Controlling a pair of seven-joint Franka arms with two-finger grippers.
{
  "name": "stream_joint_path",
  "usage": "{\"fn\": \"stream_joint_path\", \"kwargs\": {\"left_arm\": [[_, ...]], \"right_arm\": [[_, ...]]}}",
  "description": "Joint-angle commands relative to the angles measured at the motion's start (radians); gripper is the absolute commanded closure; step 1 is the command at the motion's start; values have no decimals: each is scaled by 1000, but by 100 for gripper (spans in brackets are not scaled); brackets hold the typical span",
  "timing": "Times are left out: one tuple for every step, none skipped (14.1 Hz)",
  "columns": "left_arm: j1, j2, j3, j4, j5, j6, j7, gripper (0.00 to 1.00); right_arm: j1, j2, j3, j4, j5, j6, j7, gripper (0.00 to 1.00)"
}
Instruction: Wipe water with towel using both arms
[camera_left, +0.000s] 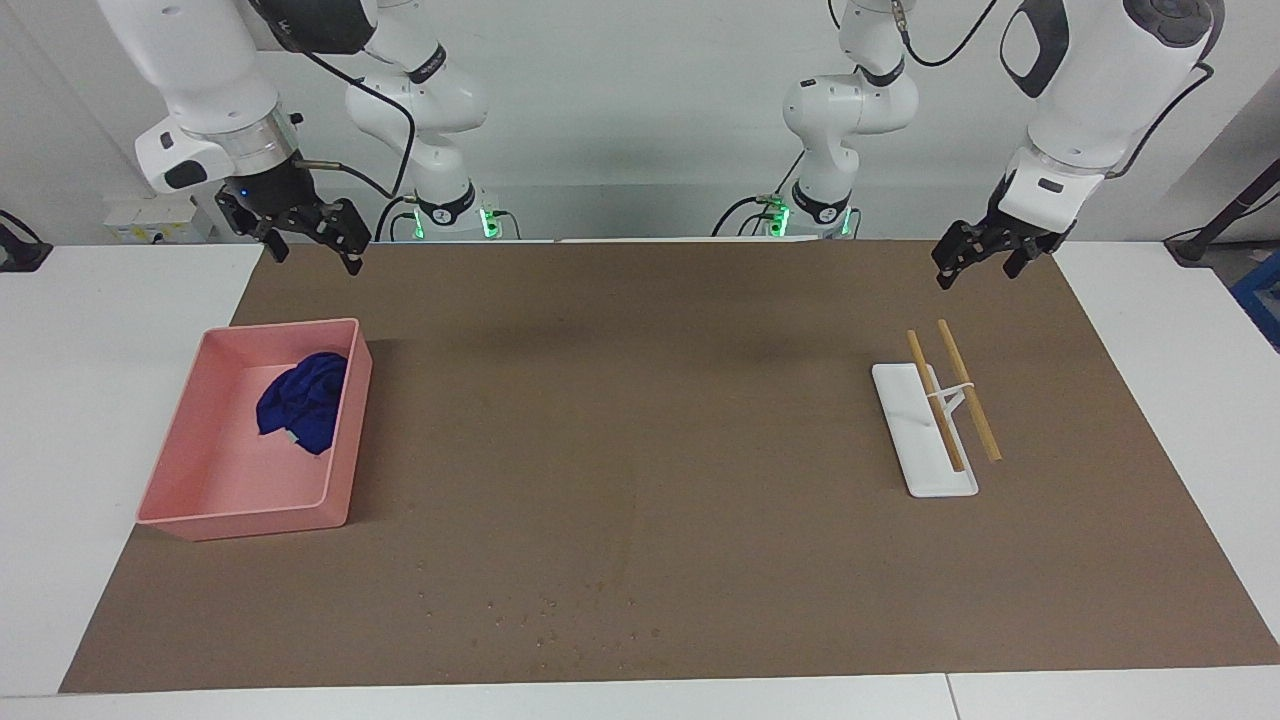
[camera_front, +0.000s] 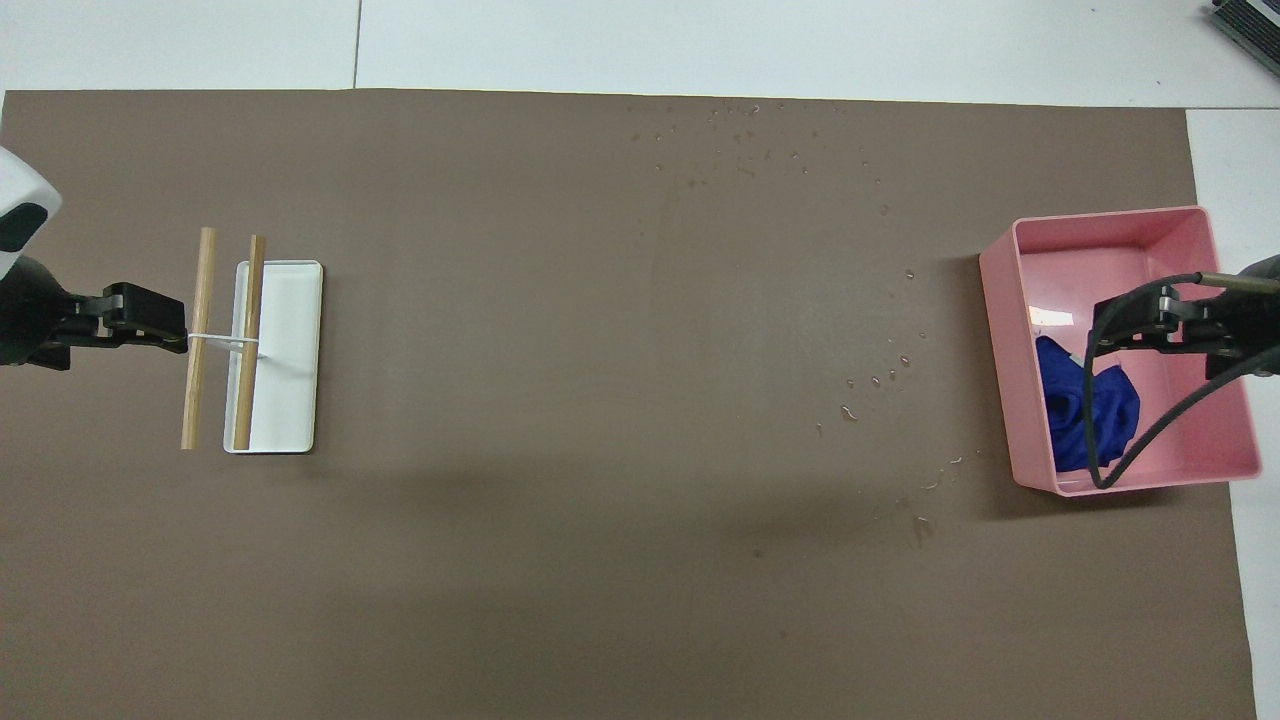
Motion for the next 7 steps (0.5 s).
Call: {"fn": "stream_joint_path", "kwargs": {"left_arm": [[-14, -19, 9, 3, -2, -4, 10, 0], [-14, -14, 9, 17, -8, -6, 10, 0], [-14, -14, 9, 19, -8, -6, 12, 0], [-14, -16, 9, 14, -10, -4, 13, 0], [-14, -17, 9, 14, -10, -4, 14, 0], [-14, -16, 9, 14, -10, -6, 12, 0], [-14, -16, 9, 14, -10, -4, 12, 0]], "right_arm": [[-2, -30, 0, -38, 13, 7, -18, 0], [-2, -30, 1, -38, 13, 7, -20, 0], [-2, -30, 1, -38, 13, 7, -20, 0], [-2, -30, 1, -38, 13, 7, -21, 0], [-2, -30, 1, -38, 14, 5, -27, 0], [-3, -30, 1, -38, 16, 5, -29, 0], [-3, -30, 1, -38, 16, 5, -32, 0]]}}
